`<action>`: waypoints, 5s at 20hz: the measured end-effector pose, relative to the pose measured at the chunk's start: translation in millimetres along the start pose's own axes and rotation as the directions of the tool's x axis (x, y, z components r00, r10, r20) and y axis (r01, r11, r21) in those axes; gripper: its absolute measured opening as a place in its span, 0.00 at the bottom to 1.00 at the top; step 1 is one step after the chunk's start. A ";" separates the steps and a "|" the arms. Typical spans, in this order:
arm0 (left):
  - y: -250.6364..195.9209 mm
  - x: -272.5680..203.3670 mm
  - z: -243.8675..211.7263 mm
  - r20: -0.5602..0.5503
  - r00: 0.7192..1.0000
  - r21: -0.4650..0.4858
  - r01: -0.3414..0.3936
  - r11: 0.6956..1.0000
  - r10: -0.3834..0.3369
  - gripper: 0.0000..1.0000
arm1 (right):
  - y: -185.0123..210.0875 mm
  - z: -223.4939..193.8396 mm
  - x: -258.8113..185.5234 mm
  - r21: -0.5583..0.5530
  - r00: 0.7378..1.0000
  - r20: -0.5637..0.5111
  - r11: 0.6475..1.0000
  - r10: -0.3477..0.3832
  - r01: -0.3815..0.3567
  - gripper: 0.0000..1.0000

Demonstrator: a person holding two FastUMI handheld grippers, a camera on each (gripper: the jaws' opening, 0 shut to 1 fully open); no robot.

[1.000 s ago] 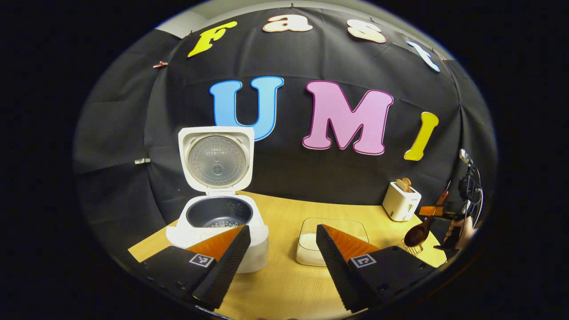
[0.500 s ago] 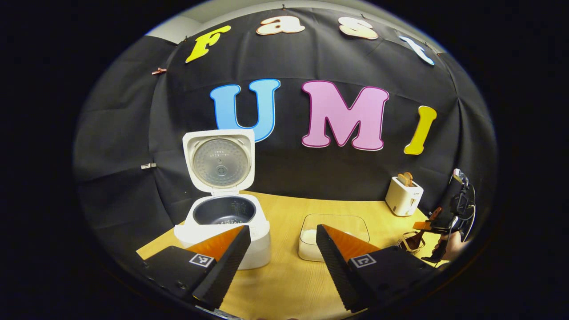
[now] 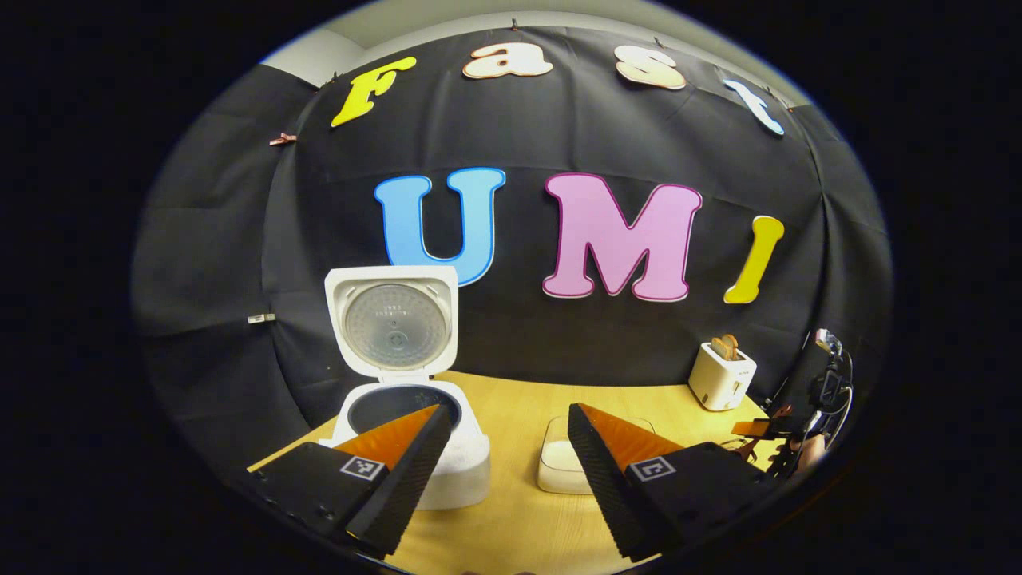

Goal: Close the left gripper, press the button to open the rice cooker; take a wooden spoon from the chopstick holder with the right hand, scoop a spoonful of rice and pour it into the rice cooker, then put the wooden spoon back into the chopstick holder.

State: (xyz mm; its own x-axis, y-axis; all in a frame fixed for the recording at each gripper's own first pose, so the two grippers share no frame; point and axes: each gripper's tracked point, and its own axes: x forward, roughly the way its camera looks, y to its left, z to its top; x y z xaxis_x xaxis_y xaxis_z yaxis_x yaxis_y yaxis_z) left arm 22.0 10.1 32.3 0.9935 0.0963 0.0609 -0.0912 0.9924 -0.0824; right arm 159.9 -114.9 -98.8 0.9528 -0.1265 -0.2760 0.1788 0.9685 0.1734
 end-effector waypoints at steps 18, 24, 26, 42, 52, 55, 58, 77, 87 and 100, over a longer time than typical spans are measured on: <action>187.9 156.2 168.7 0.209 0.968 -0.036 -0.135 0.990 0.140 0.95 | -39.6 43.6 -172.4 -0.079 0.898 0.269 0.921 -0.348 0.381 0.98; 216.2 241.2 176.6 0.171 0.981 0.022 -0.097 0.995 0.092 0.95 | 1.1 70.9 -216.9 -0.092 0.832 0.403 0.887 -0.382 0.452 0.98; 222.2 265.9 177.2 0.162 0.983 0.018 -0.090 0.996 0.086 0.95 | 20.7 83.6 -223.0 -0.072 0.829 0.418 0.896 -0.371 0.437 0.98; 216.2 298.8 113.5 -0.146 0.986 -0.054 -0.093 0.994 0.085 0.99 | 109.5 145.8 -204.8 -0.152 0.854 0.497 0.954 -0.151 0.257 0.97; 175.7 197.0 0.8 -0.326 0.937 -0.094 -0.165 0.982 0.126 0.99 | 85.4 116.1 -157.4 -0.246 0.935 0.355 0.963 -0.019 0.113 0.98; 167.3 178.9 -47.7 -0.363 0.923 -0.057 -0.162 0.985 0.131 0.97 | 89.4 103.3 -155.2 -0.310 0.945 0.327 0.947 0.018 0.089 0.98; 160.4 166.2 -80.6 -0.387 0.910 -0.027 -0.173 0.985 0.150 0.97 | 99.2 83.1 -152.5 -0.329 0.958 0.281 0.943 0.050 0.048 0.98; 153.1 143.9 -120.3 -0.339 0.921 0.004 -0.203 0.979 0.192 0.99 | 131.5 42.5 -150.2 -0.369 0.970 0.204 0.928 0.135 -0.052 0.98; 108.8 52.5 -6.3 -0.010 0.990 -0.020 -0.142 0.990 0.141 0.96 | 149.9 59.5 -180.9 -0.332 0.932 0.304 0.939 0.200 -0.093 0.97; 23.7 -6.1 -14.4 0.010 0.985 0.011 0.173 0.985 -0.173 0.96 | 176.4 -21.7 -215.2 -0.343 0.955 0.216 0.932 0.203 -0.120 0.98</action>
State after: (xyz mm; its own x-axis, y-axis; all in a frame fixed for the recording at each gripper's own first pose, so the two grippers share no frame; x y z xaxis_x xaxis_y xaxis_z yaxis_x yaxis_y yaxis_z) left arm 14.8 31.9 15.7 0.9936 -0.0757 0.0844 0.0808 0.9949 -0.0595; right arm -18.9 87.9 -29.3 0.9993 0.0294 -0.0247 -0.0324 0.9911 -0.1295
